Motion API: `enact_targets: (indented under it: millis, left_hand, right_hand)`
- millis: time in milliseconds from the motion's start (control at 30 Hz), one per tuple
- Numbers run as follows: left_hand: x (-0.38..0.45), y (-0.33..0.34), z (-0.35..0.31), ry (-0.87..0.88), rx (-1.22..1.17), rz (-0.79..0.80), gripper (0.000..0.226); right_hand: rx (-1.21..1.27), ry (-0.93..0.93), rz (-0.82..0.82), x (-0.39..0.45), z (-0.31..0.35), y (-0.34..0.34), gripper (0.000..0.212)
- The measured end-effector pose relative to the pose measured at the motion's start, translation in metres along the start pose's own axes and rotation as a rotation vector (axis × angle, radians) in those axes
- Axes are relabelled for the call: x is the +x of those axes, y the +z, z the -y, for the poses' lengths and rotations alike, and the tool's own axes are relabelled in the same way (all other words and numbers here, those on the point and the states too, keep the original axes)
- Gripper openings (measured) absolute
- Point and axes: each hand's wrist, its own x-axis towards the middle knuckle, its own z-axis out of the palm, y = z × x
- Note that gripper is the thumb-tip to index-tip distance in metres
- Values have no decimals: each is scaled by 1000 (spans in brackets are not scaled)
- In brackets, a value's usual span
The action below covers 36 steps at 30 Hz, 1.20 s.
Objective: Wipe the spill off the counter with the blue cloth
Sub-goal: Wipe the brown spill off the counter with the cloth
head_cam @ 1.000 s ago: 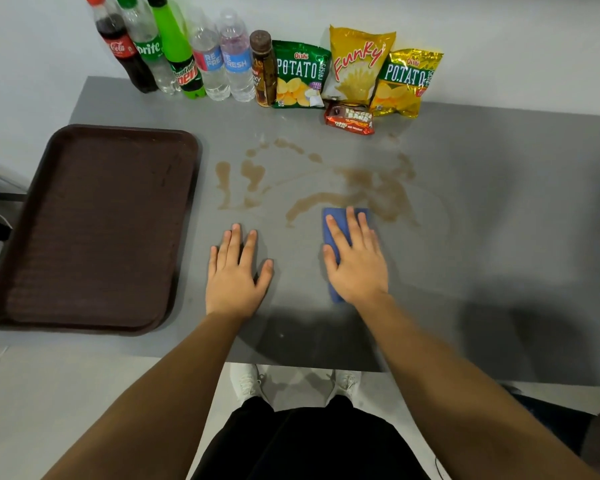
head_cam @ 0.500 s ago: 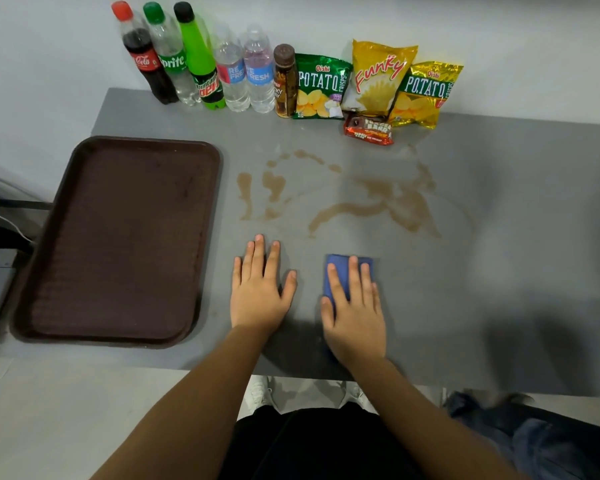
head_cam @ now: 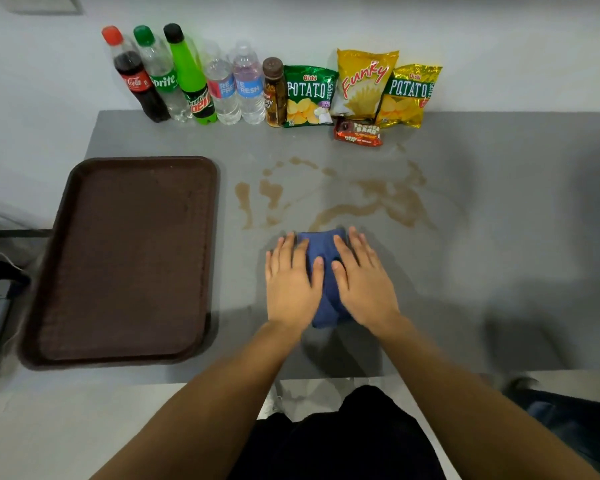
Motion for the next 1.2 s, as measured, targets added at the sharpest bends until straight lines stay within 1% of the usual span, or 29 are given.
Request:
enact_targets:
  millis: [100, 167, 200, 433, 567, 733, 800, 933, 1100, 1200]
  left_hand:
    - [8, 25, -29, 106, 88, 107, 62]
    - [8, 43, -38, 87, 197, 168, 67]
    - [8, 50, -38, 64, 242, 174, 68]
    - [-15, 58, -21, -7, 324, 94, 68]
    - [-50, 43, 6, -45, 313, 79, 69]
    - [-79, 7, 65, -58, 339, 60, 71]
    - [-72, -3, 82, -38, 357, 77, 71]
    - [-36, -9, 89, -28, 368, 59, 69]
    - [21, 5, 55, -79, 369, 72, 70]
    - [23, 20, 29, -26, 362, 106, 70]
  right_hand:
    - [-10, 99, -22, 1, -23, -13, 56]
    - [-41, 107, -4, 5, -34, -17, 57]
    - [-54, 92, 15, 8, -38, -18, 57]
    - [-89, -25, 79, 23, -51, -2, 60]
    - [-122, -25, 47, 16, -55, 9, 61]
    - [-147, -12, -68, 14, -52, 14, 61]
    - [-154, -9, -92, 12, -51, 16, 61]
    - [-167, -11, -63, 12, -50, 15, 61]
    - [-142, 20, -52, 12, -48, 13, 62]
    - [-142, 19, -56, 12, -48, 12, 62]
